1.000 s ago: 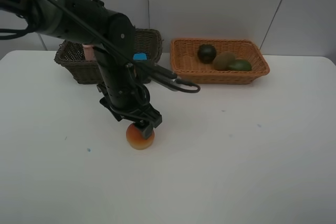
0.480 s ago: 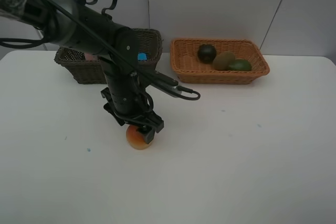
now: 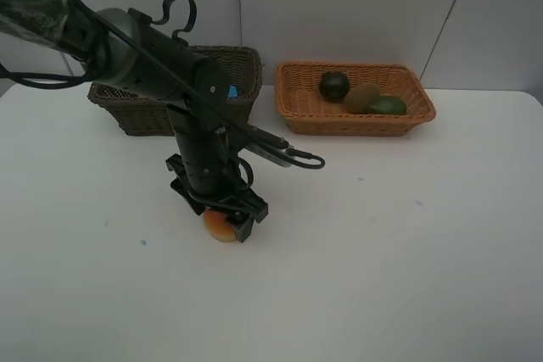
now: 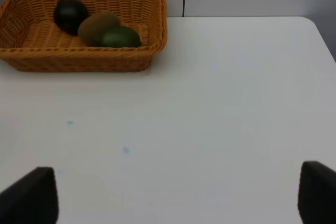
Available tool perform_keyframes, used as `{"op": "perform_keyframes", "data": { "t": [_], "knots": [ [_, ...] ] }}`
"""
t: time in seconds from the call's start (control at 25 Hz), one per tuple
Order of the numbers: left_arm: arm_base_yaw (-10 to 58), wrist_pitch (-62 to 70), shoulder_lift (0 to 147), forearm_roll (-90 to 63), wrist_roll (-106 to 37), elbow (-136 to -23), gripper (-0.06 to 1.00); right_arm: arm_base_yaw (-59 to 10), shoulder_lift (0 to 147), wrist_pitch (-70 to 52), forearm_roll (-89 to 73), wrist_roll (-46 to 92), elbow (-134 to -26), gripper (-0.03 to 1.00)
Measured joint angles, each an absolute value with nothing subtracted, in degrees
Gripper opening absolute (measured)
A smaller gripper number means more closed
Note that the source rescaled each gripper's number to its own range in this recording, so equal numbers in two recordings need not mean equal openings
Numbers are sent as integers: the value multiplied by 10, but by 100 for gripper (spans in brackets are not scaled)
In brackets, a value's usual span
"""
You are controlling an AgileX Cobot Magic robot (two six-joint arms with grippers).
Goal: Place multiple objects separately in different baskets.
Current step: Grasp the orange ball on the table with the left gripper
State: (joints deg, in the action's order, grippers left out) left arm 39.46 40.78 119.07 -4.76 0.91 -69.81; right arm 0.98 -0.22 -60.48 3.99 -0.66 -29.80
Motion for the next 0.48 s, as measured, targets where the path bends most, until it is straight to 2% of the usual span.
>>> {"op": "perform_keyframes", "data": {
  "t": [0.12,0.24,0.28,0.48],
  "knots": [
    [395,398,1191,-48,9,-698,95,10,-2,-605,40,-7,-298,100],
    [395,390,1191,-54,9,-698,74,10,-2,-605,40,-7,-298,100],
    [395,388,1191,-57,11,-698,70,10,-2,-605,40,-7,-298,100],
    [395,387,1191,-67,13,-698,70,10,-2,-605,40,-7,-298,100]
  ]
}}
